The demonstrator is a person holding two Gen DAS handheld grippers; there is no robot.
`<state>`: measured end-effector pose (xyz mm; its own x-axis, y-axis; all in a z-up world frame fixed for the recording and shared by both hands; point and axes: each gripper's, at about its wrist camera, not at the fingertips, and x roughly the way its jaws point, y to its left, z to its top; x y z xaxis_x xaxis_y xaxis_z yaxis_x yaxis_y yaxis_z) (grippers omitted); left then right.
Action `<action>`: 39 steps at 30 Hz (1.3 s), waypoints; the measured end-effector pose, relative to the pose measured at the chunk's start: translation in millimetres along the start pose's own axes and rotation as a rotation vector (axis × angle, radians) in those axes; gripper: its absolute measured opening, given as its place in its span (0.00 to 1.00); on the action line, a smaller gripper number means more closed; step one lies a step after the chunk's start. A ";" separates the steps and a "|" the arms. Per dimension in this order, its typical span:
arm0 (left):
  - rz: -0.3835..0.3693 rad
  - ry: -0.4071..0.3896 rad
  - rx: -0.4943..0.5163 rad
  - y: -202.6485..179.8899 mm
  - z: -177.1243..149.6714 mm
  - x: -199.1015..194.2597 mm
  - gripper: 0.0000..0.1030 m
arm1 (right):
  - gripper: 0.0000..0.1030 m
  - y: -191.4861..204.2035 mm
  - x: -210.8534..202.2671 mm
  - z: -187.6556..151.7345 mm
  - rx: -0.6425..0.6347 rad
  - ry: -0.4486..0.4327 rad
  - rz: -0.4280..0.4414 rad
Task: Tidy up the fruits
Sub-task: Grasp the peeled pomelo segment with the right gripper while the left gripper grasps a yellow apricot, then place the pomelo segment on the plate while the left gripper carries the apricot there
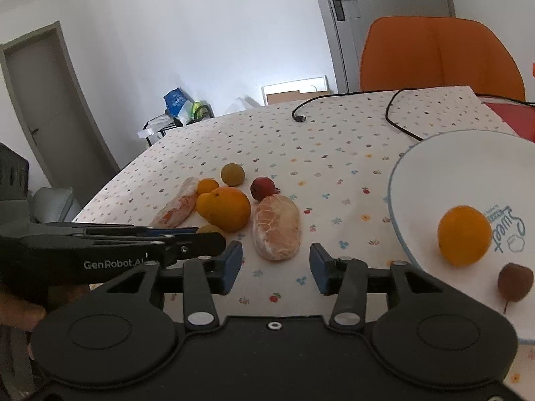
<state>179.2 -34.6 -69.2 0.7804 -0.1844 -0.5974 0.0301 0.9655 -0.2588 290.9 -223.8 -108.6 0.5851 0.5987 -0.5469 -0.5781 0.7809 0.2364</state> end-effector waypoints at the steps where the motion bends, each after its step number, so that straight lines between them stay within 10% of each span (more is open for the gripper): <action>1: 0.008 -0.004 -0.006 2.6 0.2 -1.8 0.24 | 0.44 0.3 2.0 0.6 0.000 0.002 0.001; 39: 0.046 -0.167 -0.110 6.5 -7.0 -58.3 0.24 | 0.31 19.0 -15.2 1.1 -0.034 -0.020 -0.060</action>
<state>129.6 -18.9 -41.4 0.8727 -0.0990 -0.4782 -0.0690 0.9444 -0.3214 271.6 -217.9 -94.9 0.6304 0.5546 -0.5432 -0.5606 0.8092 0.1756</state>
